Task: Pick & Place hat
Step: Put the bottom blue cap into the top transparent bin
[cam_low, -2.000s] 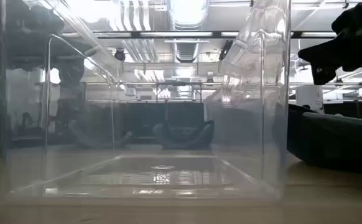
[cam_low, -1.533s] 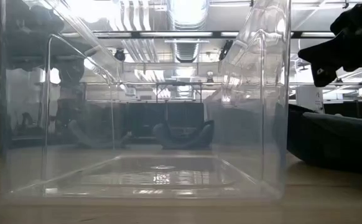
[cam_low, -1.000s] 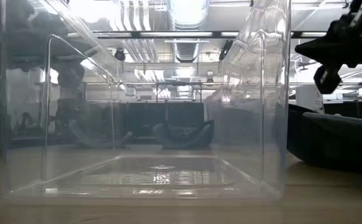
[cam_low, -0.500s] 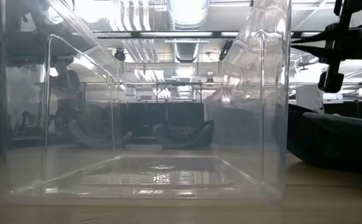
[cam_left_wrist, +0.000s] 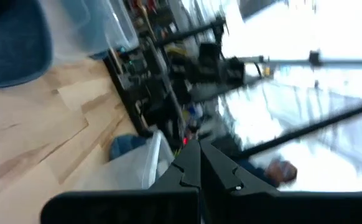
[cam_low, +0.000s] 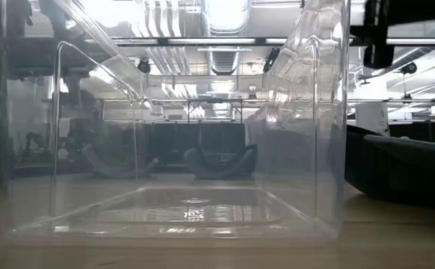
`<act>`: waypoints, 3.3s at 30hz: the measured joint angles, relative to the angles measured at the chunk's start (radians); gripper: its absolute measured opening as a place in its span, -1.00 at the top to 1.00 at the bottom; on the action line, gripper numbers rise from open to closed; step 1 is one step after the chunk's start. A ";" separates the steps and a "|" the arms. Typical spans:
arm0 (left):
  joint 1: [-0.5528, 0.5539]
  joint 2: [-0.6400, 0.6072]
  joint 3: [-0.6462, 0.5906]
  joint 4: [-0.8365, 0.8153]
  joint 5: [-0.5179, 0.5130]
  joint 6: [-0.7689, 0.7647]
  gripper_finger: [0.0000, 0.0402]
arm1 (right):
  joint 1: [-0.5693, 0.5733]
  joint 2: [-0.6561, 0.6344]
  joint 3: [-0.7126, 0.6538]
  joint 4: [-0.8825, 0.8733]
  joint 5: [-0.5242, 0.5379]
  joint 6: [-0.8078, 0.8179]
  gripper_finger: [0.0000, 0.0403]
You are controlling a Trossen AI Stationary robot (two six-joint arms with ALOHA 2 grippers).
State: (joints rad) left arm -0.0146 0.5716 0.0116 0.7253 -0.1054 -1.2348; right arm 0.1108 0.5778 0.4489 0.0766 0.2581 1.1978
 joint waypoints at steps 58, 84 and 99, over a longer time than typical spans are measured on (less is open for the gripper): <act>0.000 -0.001 0.010 0.016 -0.071 0.047 1.00 | 0.184 0.761 0.400 -1.454 0.186 0.107 0.12; 0.000 -0.001 0.011 0.015 -0.071 0.046 1.00 | 0.162 0.607 0.455 -1.431 -0.060 0.096 0.12; 0.000 -0.001 0.011 0.015 -0.071 0.047 1.00 | 0.187 0.481 0.621 -1.193 -0.532 0.391 0.12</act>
State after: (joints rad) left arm -0.0147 0.5709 0.0223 0.7403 -0.1765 -1.1877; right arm 0.2977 1.0586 1.0696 -1.1169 -0.2740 1.5883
